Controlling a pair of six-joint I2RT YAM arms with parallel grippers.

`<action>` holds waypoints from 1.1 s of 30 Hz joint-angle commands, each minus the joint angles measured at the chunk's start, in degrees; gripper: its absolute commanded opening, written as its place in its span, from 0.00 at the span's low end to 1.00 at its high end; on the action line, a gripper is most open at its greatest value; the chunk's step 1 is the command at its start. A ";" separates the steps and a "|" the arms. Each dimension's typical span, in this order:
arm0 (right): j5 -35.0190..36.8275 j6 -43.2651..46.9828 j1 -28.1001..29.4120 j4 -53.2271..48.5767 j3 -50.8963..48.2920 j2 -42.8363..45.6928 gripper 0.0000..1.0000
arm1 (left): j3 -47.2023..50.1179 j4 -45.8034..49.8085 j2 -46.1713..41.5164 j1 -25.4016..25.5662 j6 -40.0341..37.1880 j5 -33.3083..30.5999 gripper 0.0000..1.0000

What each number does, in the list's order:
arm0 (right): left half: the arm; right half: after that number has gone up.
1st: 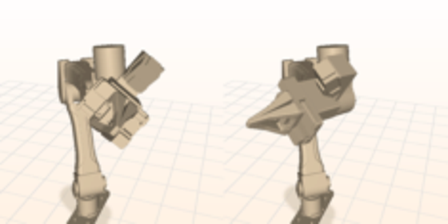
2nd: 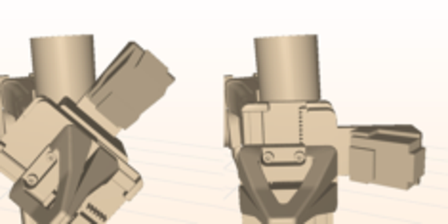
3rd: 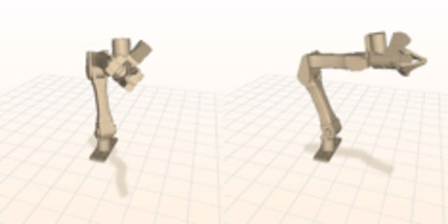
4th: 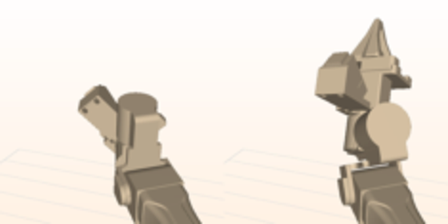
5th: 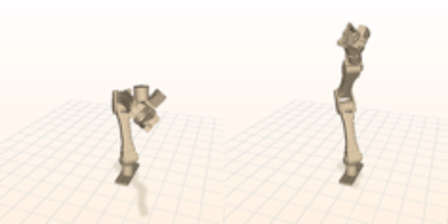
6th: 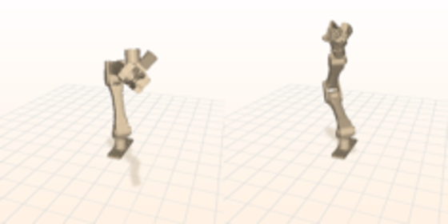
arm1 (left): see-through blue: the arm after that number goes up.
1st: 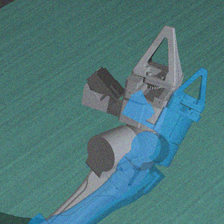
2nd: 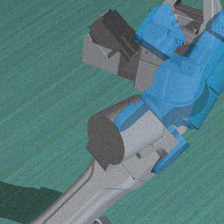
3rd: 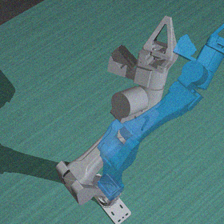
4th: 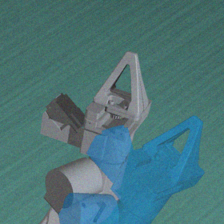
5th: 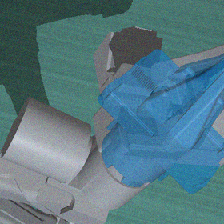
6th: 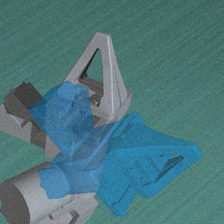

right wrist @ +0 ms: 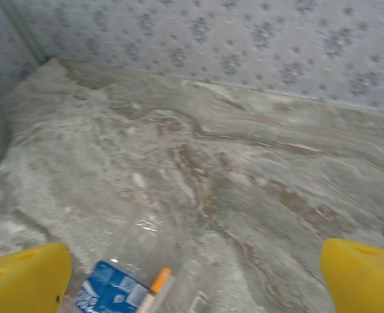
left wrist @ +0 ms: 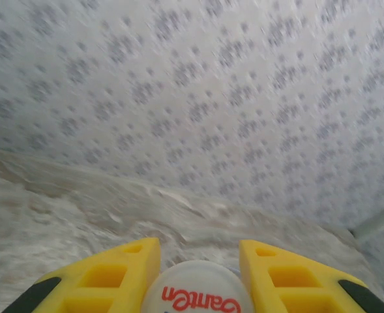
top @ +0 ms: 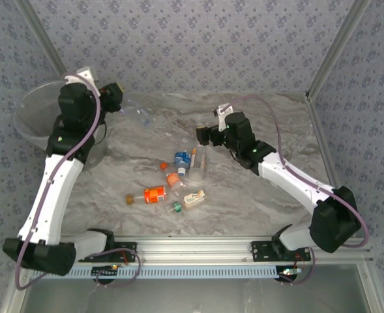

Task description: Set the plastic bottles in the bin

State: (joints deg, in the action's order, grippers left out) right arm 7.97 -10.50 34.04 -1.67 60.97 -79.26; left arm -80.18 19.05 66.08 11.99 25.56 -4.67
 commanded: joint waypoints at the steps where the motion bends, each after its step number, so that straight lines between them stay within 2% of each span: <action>1: 5.99 -4.46 -0.86 -2.95 -0.36 0.52 1.00 | 1.19 -5.68 -3.07 -0.64 -4.06 -10.03 0.00; 7: 7.34 -7.34 -1.96 -4.52 -0.11 -0.17 1.00 | -3.99 -3.99 -2.41 -1.62 -10.44 -13.01 0.00; 13: 7.28 -7.82 -2.20 -5.08 0.03 -0.15 1.00 | -10.37 -4.76 1.78 -3.19 -23.07 -25.55 0.00; 15: 7.33 -7.87 -2.25 -5.16 0.03 -0.02 1.00 | -12.40 -4.43 3.55 -5.61 -25.29 -26.14 0.00; 22: 7.56 -7.94 -2.50 -5.45 -0.33 0.35 1.00 | -15.18 -3.09 7.36 -16.96 -25.56 -22.98 0.00; 27: 7.46 -7.97 -2.74 -5.36 -0.26 0.43 1.00 | -14.84 -2.03 10.49 -23.81 -22.79 -20.92 0.00; 31: 7.40 -8.09 -2.67 -5.36 -0.37 0.60 1.00 | -15.36 0.33 14.70 -26.77 -21.63 -24.74 0.01; 33: 7.41 -8.10 -2.69 -5.50 -0.43 0.60 1.00 | -16.43 3.54 16.88 -28.04 -19.62 -26.01 0.05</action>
State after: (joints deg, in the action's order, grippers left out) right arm 14.20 -17.45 31.73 -6.04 60.88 -79.29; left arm -94.26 18.70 80.84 -14.85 3.44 -27.97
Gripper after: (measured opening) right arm 0.999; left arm 0.310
